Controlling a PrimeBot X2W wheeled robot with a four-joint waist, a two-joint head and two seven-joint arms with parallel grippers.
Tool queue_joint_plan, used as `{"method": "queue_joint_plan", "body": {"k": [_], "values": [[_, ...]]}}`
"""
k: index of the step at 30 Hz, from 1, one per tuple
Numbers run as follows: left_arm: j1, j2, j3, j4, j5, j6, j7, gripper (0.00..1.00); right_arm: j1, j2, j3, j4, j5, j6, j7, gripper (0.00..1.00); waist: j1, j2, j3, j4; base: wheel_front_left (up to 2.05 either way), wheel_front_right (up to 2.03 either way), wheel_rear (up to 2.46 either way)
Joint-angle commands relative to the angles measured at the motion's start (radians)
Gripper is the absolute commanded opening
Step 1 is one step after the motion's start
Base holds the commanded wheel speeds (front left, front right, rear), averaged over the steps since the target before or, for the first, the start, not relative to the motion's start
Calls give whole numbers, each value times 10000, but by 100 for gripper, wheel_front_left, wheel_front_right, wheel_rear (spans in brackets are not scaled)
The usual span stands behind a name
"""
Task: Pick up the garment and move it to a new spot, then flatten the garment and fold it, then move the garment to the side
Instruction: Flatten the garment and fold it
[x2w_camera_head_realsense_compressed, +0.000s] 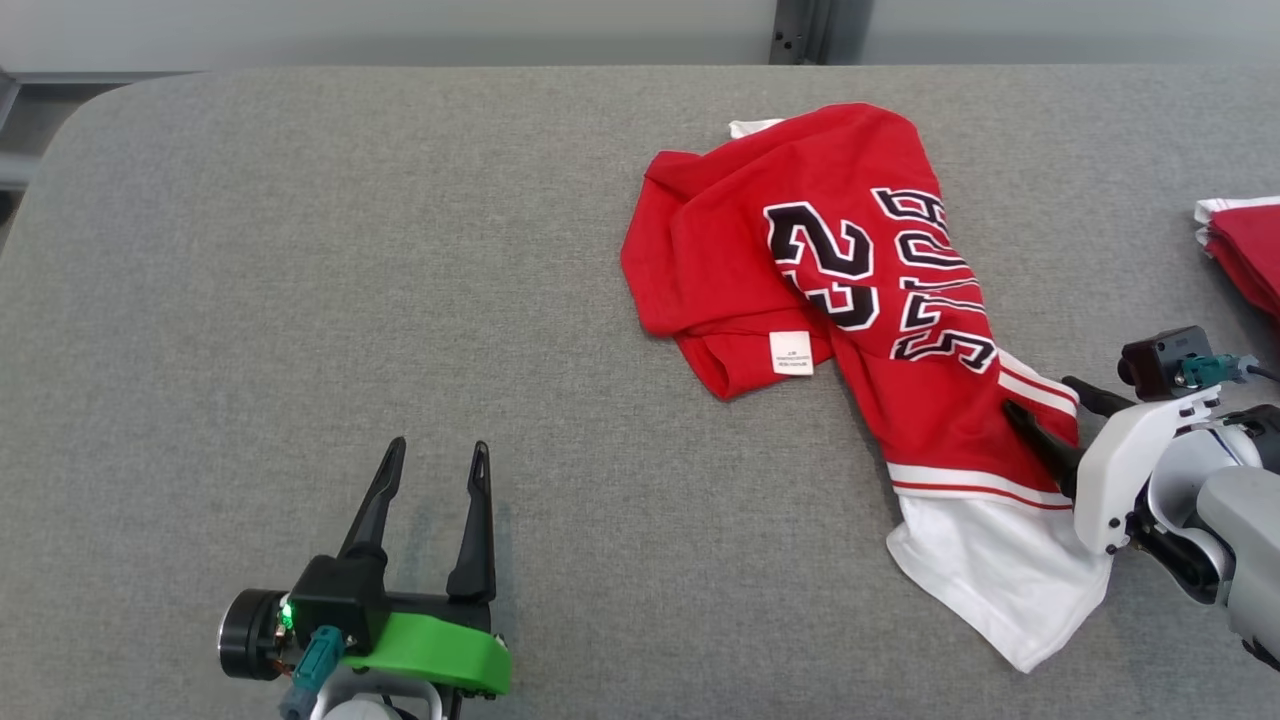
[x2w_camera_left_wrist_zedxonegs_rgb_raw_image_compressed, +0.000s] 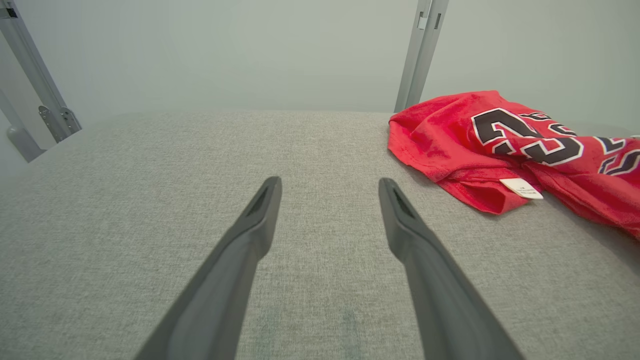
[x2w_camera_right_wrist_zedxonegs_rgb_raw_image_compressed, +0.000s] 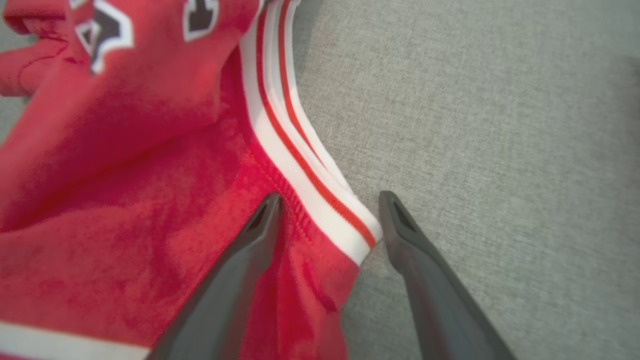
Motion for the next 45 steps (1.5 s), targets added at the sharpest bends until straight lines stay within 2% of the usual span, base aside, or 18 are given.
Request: {"method": "queue_joint_plan", "body": {"k": [1, 2, 3, 4, 11, 22, 23, 24, 25, 28, 30, 33, 39, 42, 45], "values": [[-166, 4, -24, -23, -90, 57, -5, 100, -167, 31, 129, 132, 59, -11, 174, 80, 0, 0, 261, 324, 0, 0, 0], [-179, 2, -46, -32, -89, 71, -5, 100, -275, 17, 205, 225, 45, -11, 248, 40, 0, 0, 303, 374, 0, 0, 0], [-192, 2, -58, -45, -89, 87, -5, 100, -417, -39, 263, 329, -15, -12, 295, 24, 0, 0, 345, 415, 0, 0, 0], [-213, -1, -73, -64, -97, 86, -5, 100, -571, -112, 327, 399, -134, -14, 252, 0, 0, 0, 398, 456, 0, 0, 0], [-365, 0, -233, -191, -294, 225, -5, 100, -1850, -407, 55, 1425, -545, -14, -236, 0, 0, 0, 889, 778, 0, 0, 0], [-667, -2, -456, -249, -470, 418, -4, 100, -3797, 319, -795, 4550, -1812, -14, -1327, 0, 0, 0, 1388, 1146, 0, 0, 0], [-679, -2, -459, -236, -480, 429, -4, 100, -3890, 443, -901, 4816, -1891, -14, -1415, 7, 0, 0, 1389, 1140, 0, 0, 0], [-687, -2, -448, -232, -481, 452, -4, 100, -3970, 589, -999, 5032, -1980, -12, -1487, 71, 0, 0, 1374, 1111, 0, 0, 0], [-684, -1, -434, -227, -475, 470, -4, 100, -4057, 668, -1065, 5209, -2090, -14, -1544, 100, 0, 0, 1348, 1068, 0, 0, 0], [-665, -1, -362, -219, -412, 492, -4, 100, -4316, 724, -1302, 5372, -2470, -14, -1635, 100, 0, 0, 1228, 904, 0, 0, 0], [-622, -1, -325, -211, -370, 479, -4, 100, -4404, 674, -1662, 4862, -2766, -12, -1637, 100, 0, 0, 1126, 757, 0, 0, 0], [-537, 2, -255, -186, -321, 424, -4, 100, -3958, 627, -2292, 3659, -3367, -12, -1634, 100, 0, 0, 930, 532, 0, 0, 0], [-386, 3, -219, -137, -264, 333, -4, 100, -2247, 1022, -3189, 778, -4467, -12, -1632, 100, 0, 0, 628, 298, 0, 0, 0], [-433, 5, -260, -125, -280, 305, -4, 100, -1347, 1384, -3248, -255, -4798, -12, -1629, 100, 0, 0, 597, 351, 0, 0, 0], [-503, 5, -292, -157, -302, 274, -4, 100, -786, 1669, -3074, -759, -5024, -12, -1631, 100, 0, 0, 663, 527, 0, 0, 0]]}}
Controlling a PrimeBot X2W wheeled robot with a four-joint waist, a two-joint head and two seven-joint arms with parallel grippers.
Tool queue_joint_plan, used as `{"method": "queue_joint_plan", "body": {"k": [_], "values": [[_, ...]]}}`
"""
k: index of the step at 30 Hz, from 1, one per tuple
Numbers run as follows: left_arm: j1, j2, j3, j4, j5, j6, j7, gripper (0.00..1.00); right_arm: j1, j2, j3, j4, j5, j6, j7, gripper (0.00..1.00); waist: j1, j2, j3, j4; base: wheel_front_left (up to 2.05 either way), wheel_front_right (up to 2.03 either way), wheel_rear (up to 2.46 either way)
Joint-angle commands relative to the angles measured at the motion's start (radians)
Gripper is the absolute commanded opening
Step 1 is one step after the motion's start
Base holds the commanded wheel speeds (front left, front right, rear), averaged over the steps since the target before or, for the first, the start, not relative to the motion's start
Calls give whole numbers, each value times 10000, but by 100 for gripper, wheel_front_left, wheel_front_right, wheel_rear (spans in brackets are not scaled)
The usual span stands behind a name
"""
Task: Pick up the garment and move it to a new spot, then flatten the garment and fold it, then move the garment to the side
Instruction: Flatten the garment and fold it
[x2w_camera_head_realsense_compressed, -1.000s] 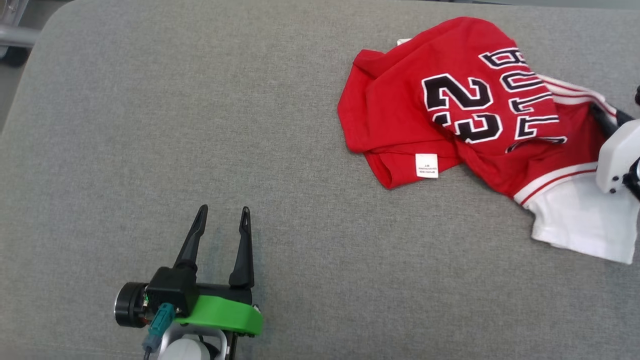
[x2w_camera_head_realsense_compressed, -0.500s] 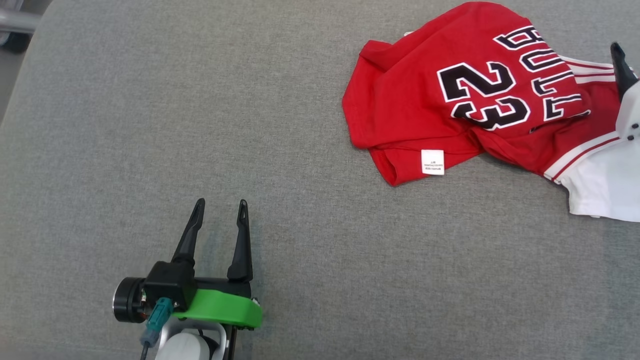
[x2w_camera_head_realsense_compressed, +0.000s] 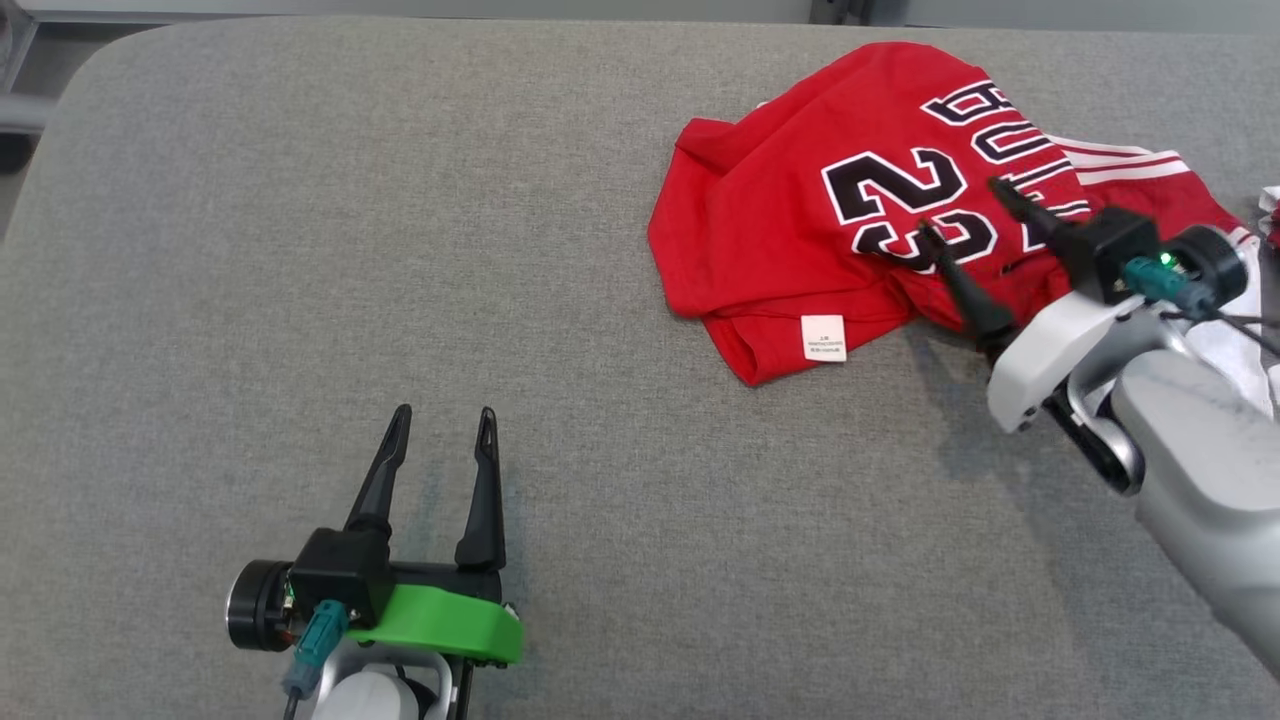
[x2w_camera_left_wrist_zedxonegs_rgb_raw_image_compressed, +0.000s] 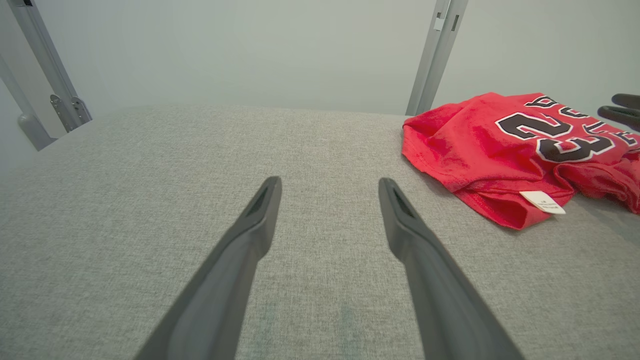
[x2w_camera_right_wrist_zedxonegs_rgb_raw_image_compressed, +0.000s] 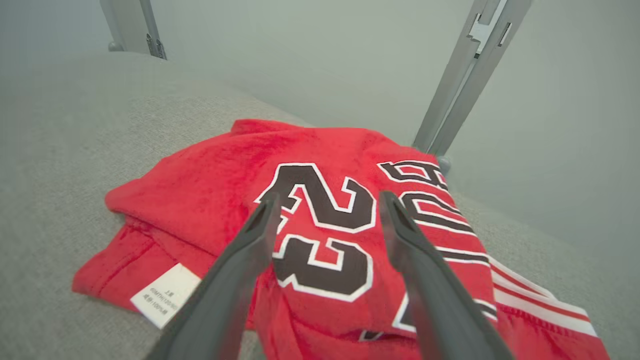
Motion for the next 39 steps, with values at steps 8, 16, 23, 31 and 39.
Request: {"method": "queue_joint_plan", "body": {"k": [8, 16, 23, 31, 39], "values": [[-203, 26, -139, -92, -154, 92, -4, 100, 360, 446, 863, 419, 76, -14, -27, 100, 0, 0, 418, 773, 0, 0, 0], [-259, 26, -266, -153, -360, 231, -4, 100, 39, 512, 1890, 1269, 323, -14, -26, 100, 0, 0, 520, 1253, 0, 0, 0], [-155, 26, -310, -172, -421, 305, -4, 100, -247, 386, 2073, 1902, 421, -16, -4, 40, 0, 0, 444, 1302, 0, 0, 0], [-90, 26, -288, -136, -390, 310, -4, 100, -393, 630, 1751, 1929, 284, -14, -16, 0, 0, 0, 336, 1091, 0, 0, 0], [139, 27, -151, -16, -216, 212, -4, 100, 214, 549, 1015, 159, 223, -14, -18, 0, 0, 0, -139, 744, 0, 0, 0]]}}
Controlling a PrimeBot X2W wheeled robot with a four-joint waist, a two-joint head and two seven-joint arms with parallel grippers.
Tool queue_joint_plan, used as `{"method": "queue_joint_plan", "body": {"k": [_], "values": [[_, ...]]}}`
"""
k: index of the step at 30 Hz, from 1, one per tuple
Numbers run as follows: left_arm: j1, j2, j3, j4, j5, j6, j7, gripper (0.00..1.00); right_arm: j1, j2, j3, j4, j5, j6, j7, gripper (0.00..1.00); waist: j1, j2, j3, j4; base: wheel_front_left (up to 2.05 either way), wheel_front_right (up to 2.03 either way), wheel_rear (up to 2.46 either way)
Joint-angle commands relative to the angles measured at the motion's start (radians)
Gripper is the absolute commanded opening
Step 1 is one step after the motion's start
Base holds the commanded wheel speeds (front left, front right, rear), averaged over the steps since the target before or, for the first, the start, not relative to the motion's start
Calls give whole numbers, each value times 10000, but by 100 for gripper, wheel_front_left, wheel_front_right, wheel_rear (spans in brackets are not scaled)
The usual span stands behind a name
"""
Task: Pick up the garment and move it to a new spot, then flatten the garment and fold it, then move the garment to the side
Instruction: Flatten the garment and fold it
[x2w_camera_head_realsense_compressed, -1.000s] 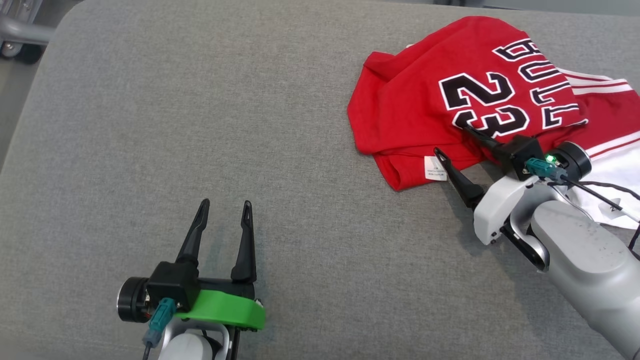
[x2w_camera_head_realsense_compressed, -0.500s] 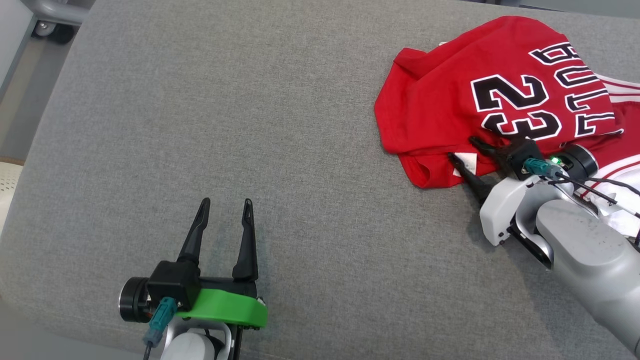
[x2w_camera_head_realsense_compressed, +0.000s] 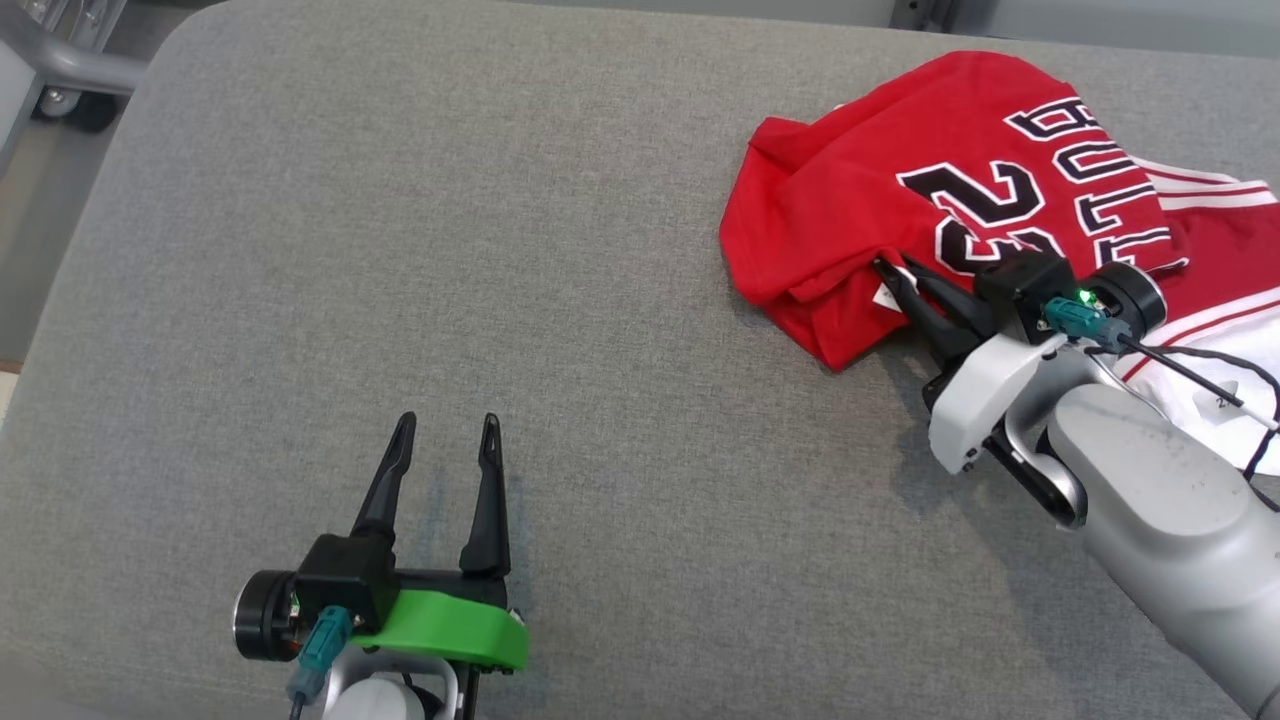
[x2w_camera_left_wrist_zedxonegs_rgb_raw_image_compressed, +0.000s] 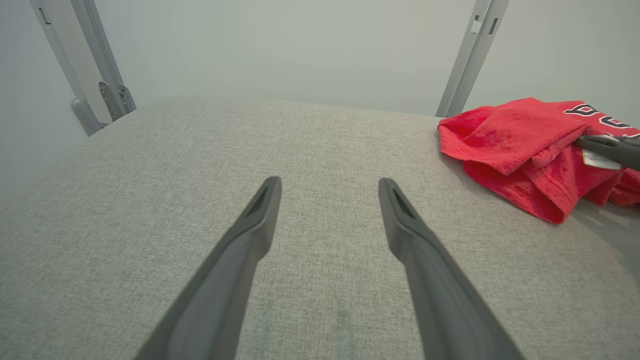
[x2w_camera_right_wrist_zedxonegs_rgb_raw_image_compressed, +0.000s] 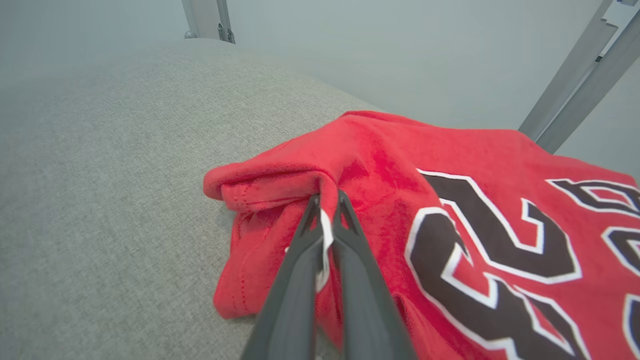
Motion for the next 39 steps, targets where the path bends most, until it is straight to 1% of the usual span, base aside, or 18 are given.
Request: {"method": "queue_joint_plan", "body": {"k": [1, 4, 9, 12, 17, 18, 19, 20, 21, 23, 27, 29, 33, 36, 39], "values": [[140, 25, 80, 30, 72, -49, -4, 100, 346, -89, -110, -440, -97, -14, -4, 0, 0, 0, -284, -209, 0, 0, 0], [270, 25, 165, 79, 170, -98, -4, 100, 890, -153, -252, -1383, -71, -14, -4, 0, 0, 0, -534, -388, 0, 0, 0], [436, 24, 231, 139, 286, -223, -4, 100, 1821, -182, 250, -2526, -3, -14, -6, 0, 0, 0, -803, -645, 0, 0, 0], [462, 24, 250, 150, 318, -260, -4, 100, 2313, -28, 817, -2712, 132, -14, -6, 0, 0, 0, -867, -733, 0, 0, 0], [473, 24, 275, 169, 357, -302, -4, 100, 2748, 308, 1787, -2492, 367, -13, -6, 0, 0, 0, -891, -798, 0, 0, 0], [472, 25, 287, 169, 362, -304, -4, 100, 2816, 357, 2057, -2467, 451, -8, -6, 15, 0, 0, -894, -813, 0, 0, 0], [475, 25, 302, 166, 369, -304, -4, 100, 2824, 372, 2312, -2454, 528, -8, 9, 44, 0, 0, -896, -831, 0, 0, 0], [479, 24, 307, 164, 374, -305, -4, 100, 2794, 360, 2522, -2454, 634, -8, 39, 93, 0, 0, -899, -849, 0, 0, 0], [481, 24, 307, 166, 371, -308, -4, 100, 2702, 319, 2741, -2486, 730, -8, 51, 100, 0, 0, -906, -864, 0, 0, 0], [491, 24, 300, 178, 372, -307, -4, 100, 2392, 177, 3077, -2603, 907, -8, 52, 100, 0, 0, -926, -886, 0, 0, 0], [479, 24, 250, 191, 347, -297, -4, 100, 1892, -231, 3405, -3073, 1142, -8, 45, 100, 0, 0, -962, -861, 0, 0, 0], [445, 25, 215, 174, 296, -298, -4, 100, 1602, -532, 3373, -3424, 1276, -8, 102, 100, 0, 0, -967, -781, 0, 0, 0], [429, 24, 164, 115, 181, -239, -4, 100, 1050, -1099, 2862, -3920, 1376, -8, 481, 100, 0, 0, -923, -551, 0, 0, 0], [337, 24, 60, 68, 57, -210, -4, 100, 621, -1213, 2548, -3713, 1070, -8, 1007, 100, 0, 0, -805, -283, 0, 0, 0], [161, 22, -75, -2, -89, -133, -4, 100, 237, -1070, 2242, -2994, 934, -10, 1698, 100, 0, 0, -637, 74, 0, 0, 0]]}}
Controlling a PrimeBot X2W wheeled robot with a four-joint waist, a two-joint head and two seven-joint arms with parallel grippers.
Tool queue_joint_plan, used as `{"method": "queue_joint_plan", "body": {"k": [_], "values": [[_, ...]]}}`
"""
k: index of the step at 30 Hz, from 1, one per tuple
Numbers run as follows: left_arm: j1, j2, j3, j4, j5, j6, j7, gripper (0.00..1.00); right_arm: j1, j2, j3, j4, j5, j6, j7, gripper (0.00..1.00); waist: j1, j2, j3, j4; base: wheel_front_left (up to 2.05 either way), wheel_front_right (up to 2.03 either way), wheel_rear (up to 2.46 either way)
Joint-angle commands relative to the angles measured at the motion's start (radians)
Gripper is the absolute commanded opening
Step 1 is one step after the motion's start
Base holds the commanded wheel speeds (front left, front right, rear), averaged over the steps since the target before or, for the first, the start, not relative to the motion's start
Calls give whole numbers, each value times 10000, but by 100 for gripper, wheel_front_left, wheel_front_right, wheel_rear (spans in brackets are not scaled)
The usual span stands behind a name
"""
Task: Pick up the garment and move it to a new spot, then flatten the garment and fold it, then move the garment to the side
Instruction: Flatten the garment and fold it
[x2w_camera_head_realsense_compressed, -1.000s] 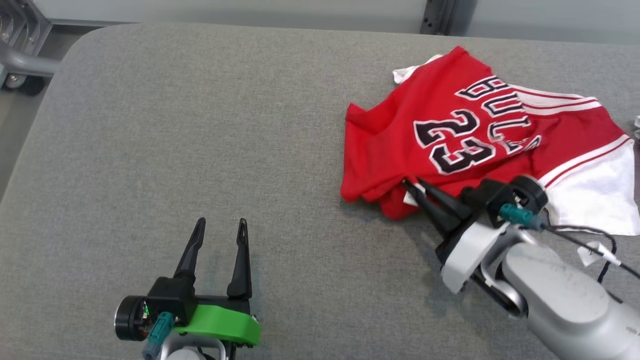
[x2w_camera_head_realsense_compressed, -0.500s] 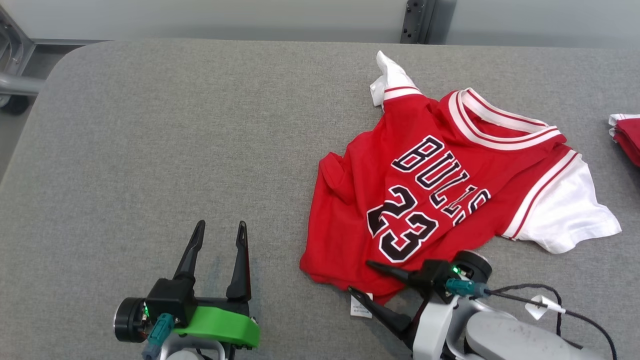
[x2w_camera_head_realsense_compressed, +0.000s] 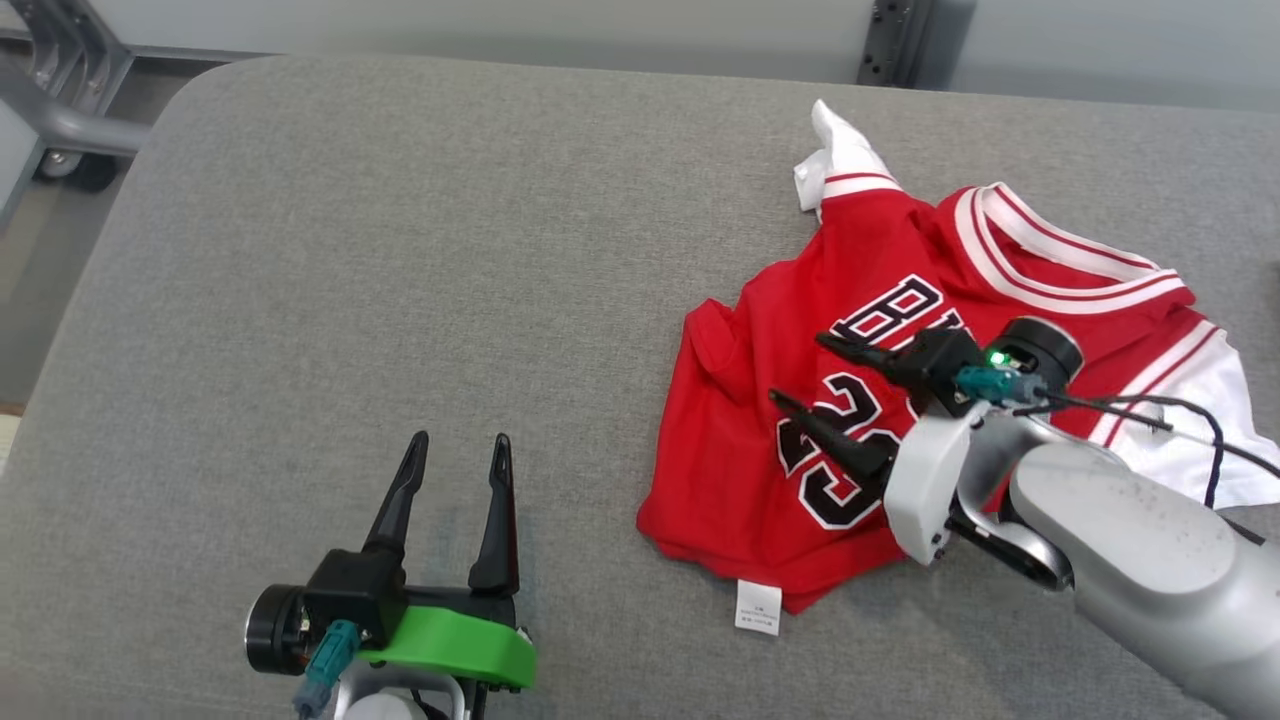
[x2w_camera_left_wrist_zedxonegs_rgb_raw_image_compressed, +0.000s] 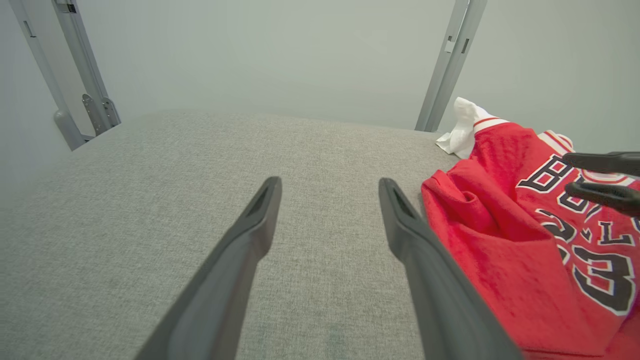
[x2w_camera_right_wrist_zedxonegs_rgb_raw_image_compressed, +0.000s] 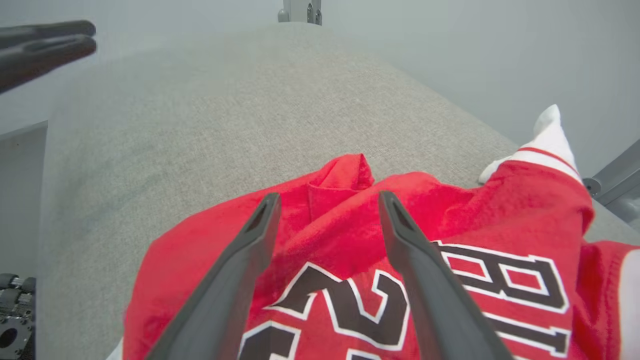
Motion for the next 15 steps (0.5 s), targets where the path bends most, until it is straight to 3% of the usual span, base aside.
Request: {"method": "queue_joint_plan", "body": {"k": [1, 9, 10, 13, 14, 15], "values": [[-184, 25, -52, -62, -111, 78, -4, 100, -192, 112, -62, 356, -95, -2, 328, 100, 0, 0, 249, 437, 0, 0, 0], [-303, 22, -368, -184, -514, 360, -4, 100, -754, 690, -27, 2350, 616, -4, 2395, 100, 0, 0, 579, 1411, 0, 0, 0], [-301, 22, -397, -193, -552, 410, -4, 100, -827, 715, 40, 2502, 612, -4, 2617, 88, 0, 0, 604, 1481, 0, 0, 0], [-311, 22, -476, -222, -669, 458, -4, 100, -984, 812, 72, 2901, 725, -4, 3060, 16, 0, 0, 652, 1629, 0, 0, 0], [-311, 22, -498, -228, -694, 485, -4, 100, -1045, 836, 81, 2980, 741, -4, 3131, 0, 0, 0, 660, 1655, 0, 0, 0], [-312, 22, -515, -235, -713, 491, -4, 100, -1137, 844, 76, 3053, 728, -4, 3179, 0, 0, 0, 672, 1675, 0, 0, 0]]}}
